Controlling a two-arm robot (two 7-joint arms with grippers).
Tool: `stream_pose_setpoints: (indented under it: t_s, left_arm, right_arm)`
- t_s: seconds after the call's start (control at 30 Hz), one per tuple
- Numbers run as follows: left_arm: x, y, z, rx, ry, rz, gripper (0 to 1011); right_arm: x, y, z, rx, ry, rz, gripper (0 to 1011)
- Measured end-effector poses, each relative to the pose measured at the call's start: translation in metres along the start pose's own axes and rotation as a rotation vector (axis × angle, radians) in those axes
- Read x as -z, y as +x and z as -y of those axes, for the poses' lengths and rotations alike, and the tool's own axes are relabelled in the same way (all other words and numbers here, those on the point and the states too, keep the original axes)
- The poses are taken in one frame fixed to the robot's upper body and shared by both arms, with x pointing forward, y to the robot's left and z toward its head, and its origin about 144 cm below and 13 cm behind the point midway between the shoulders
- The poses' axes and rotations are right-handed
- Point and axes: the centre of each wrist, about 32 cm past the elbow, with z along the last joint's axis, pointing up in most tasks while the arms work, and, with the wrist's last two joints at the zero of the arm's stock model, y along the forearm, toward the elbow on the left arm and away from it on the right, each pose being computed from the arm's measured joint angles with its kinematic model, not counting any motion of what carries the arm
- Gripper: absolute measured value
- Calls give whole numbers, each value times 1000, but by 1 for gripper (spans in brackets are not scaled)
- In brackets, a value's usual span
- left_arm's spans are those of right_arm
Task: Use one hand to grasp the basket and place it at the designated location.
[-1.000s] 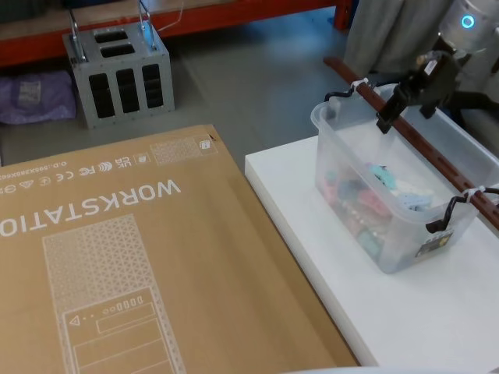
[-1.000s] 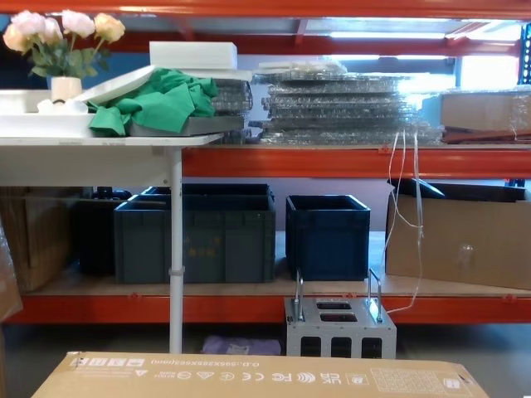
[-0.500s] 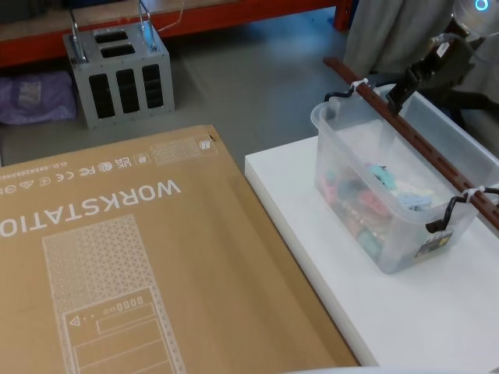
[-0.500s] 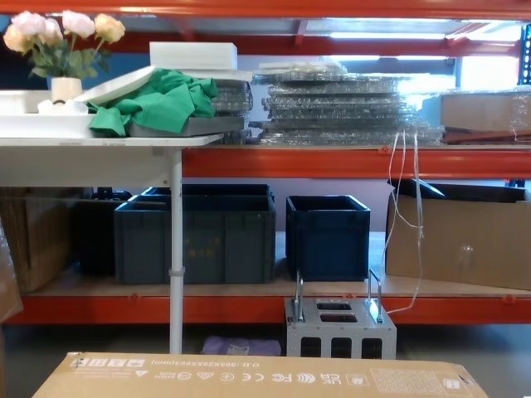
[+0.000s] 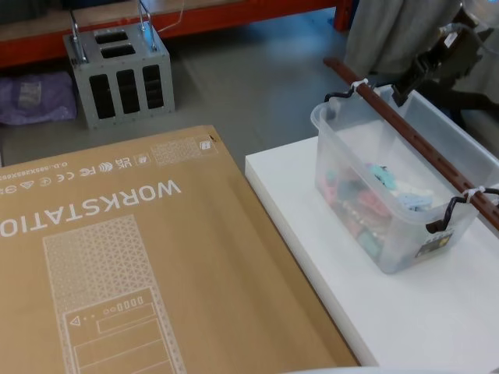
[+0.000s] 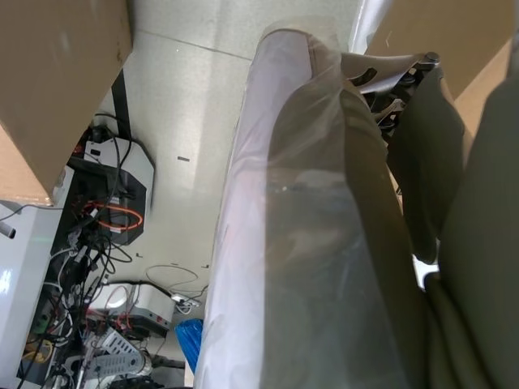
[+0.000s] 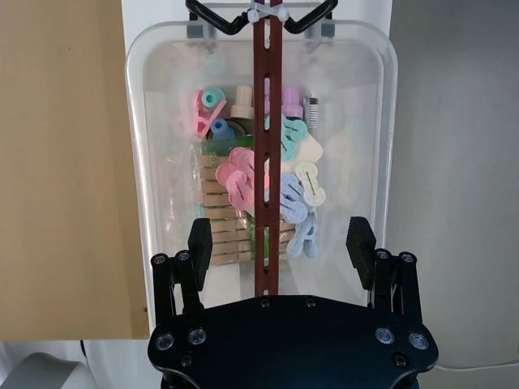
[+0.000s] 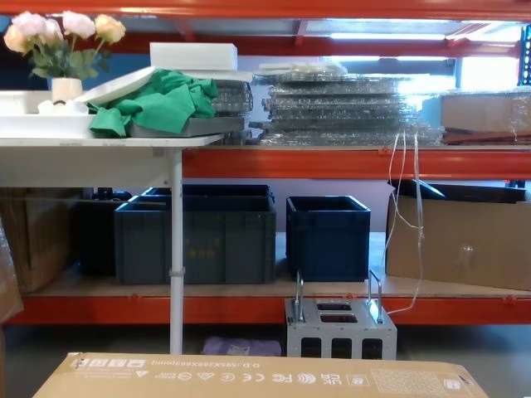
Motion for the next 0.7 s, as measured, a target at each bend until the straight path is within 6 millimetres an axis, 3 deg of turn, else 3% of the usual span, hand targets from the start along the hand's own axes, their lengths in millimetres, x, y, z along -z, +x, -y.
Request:
stream_pose_setpoints:
  t_s: [0.7]
  left_arm:
    - [0,0,0,0,0,0,0]
  right_arm:
    - [1,-1,2,3,1,-3,1001]
